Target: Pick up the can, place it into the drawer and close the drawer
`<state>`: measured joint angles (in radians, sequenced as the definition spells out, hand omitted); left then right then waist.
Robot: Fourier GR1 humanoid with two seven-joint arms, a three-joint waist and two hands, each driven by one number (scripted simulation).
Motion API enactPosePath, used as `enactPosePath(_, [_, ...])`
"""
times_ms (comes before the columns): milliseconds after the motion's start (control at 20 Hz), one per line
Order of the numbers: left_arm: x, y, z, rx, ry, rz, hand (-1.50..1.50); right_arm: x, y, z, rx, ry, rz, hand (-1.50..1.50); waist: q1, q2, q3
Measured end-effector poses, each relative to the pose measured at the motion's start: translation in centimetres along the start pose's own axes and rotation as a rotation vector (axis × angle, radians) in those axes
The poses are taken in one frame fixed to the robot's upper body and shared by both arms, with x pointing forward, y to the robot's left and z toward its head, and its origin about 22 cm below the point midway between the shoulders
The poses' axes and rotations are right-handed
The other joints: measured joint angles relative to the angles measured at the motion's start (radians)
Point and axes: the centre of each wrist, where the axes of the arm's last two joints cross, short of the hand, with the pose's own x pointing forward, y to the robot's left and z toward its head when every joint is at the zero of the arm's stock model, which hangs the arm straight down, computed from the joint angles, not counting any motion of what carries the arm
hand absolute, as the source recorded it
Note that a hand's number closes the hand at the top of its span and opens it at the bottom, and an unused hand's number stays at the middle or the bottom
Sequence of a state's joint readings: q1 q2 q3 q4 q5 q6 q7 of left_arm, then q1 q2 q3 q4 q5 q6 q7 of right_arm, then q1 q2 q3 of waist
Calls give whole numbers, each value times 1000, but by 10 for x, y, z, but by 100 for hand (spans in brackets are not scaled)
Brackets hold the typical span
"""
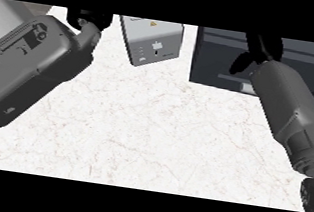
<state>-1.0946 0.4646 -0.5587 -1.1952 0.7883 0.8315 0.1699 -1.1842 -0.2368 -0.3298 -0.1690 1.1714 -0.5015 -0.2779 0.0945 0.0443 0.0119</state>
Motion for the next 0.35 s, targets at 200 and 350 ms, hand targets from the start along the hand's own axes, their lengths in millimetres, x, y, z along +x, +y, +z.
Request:
enactPosePath(200, [-1,1,3,-3,7,1,-150,3,-3,-3,-17,37,-221,-150,-4,-5,1])
enactPosePath(350, [-2,2,4,-1,4,-2,-150,2,-6,-5,-31,47,-341,-150,-3,-3,1])
